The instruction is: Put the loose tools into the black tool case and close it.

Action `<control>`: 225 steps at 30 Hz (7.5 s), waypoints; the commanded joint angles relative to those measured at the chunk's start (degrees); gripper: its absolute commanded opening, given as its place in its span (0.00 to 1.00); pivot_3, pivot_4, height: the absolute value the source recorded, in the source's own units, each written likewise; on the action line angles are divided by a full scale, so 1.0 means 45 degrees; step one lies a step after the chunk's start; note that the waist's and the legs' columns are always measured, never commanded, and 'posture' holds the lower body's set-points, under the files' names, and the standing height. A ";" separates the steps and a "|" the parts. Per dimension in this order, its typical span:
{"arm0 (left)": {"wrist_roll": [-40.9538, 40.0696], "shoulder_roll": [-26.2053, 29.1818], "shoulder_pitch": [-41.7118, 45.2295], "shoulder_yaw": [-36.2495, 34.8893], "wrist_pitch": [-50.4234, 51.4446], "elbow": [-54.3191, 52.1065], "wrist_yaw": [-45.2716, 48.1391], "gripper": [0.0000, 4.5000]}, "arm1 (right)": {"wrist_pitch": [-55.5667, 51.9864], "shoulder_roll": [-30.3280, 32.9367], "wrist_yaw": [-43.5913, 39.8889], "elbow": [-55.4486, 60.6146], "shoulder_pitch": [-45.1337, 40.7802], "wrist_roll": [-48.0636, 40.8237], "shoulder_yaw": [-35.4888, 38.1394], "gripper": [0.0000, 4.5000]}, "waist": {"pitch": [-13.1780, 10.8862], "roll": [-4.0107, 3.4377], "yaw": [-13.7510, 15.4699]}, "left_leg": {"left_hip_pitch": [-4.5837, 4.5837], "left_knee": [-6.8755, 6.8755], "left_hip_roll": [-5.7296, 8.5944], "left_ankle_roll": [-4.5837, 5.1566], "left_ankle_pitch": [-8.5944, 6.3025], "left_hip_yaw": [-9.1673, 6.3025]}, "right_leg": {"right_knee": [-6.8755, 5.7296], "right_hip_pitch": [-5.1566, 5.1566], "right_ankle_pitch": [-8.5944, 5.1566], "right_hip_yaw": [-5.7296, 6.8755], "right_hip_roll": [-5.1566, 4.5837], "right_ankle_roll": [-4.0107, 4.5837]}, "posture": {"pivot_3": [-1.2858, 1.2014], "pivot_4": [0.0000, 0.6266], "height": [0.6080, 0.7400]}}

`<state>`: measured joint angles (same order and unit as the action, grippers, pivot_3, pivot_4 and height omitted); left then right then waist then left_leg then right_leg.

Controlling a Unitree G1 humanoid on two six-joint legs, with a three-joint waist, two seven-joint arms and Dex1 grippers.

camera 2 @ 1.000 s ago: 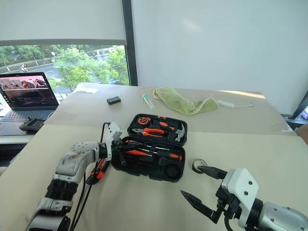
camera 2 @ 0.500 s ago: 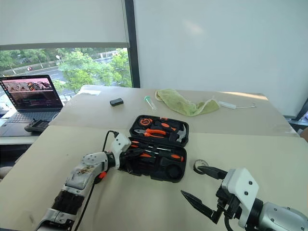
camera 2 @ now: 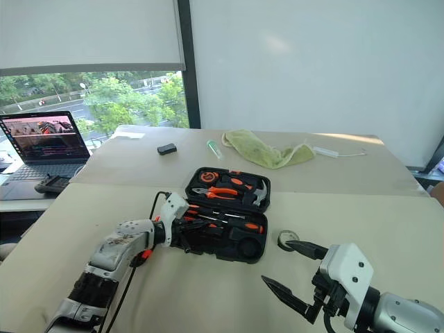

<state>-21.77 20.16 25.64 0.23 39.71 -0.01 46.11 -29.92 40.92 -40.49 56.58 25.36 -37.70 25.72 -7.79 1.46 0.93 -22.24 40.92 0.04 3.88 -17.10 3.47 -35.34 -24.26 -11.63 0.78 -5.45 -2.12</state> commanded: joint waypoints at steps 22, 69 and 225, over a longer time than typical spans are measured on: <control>-0.2998 0.5721 -0.3678 -0.4399 0.6008 -0.5618 -0.2360 0.99 | 0.0622 0.0969 -0.1639 -0.2218 -0.2679 -0.0522 -0.1054 1.00 | -0.0026 -0.0005 -0.0022 | 0.0040 -0.0050 0.0004 -0.0044 0.0007 0.0000 | 0.0009 0.0014 -0.0023 0.0001 -0.0010 0.0042 | 0.52 0.24 1.00; 0.4197 0.3394 0.6324 0.5707 -1.1446 0.8765 1.0114 0.40 | 0.0659 0.0527 -0.0775 0.0130 0.0085 -0.0931 0.0824 1.00 | -0.0088 0.0015 0.0146 | -0.0043 0.0014 0.0017 0.0059 -0.0037 0.0069 | 0.0077 -0.0001 -0.0011 0.0000 0.0023 -0.0001 | 0.52 0.24 1.00; 0.2410 -0.0134 0.9003 0.0205 0.2267 1.1367 -0.3865 0.02 | -0.6020 -0.3412 0.2590 -1.7077 -1.6565 0.5285 -0.6443 0.09 | -0.0083 -0.0055 -0.0389 | -0.0021 -0.0134 0.0035 -0.0136 0.0096 0.0035 | 0.0029 -0.0025 0.0026 0.0014 0.0023 -0.0012 | 0.52 0.24 1.00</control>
<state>-10.36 20.21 67.21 1.19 46.06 55.39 28.65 -56.23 24.85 -27.64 -22.59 -50.04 -14.32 -2.03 -8.16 1.21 -0.82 -22.33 40.32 0.21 3.27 -16.67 3.63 -35.24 -24.37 -11.51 0.84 -5.37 -2.18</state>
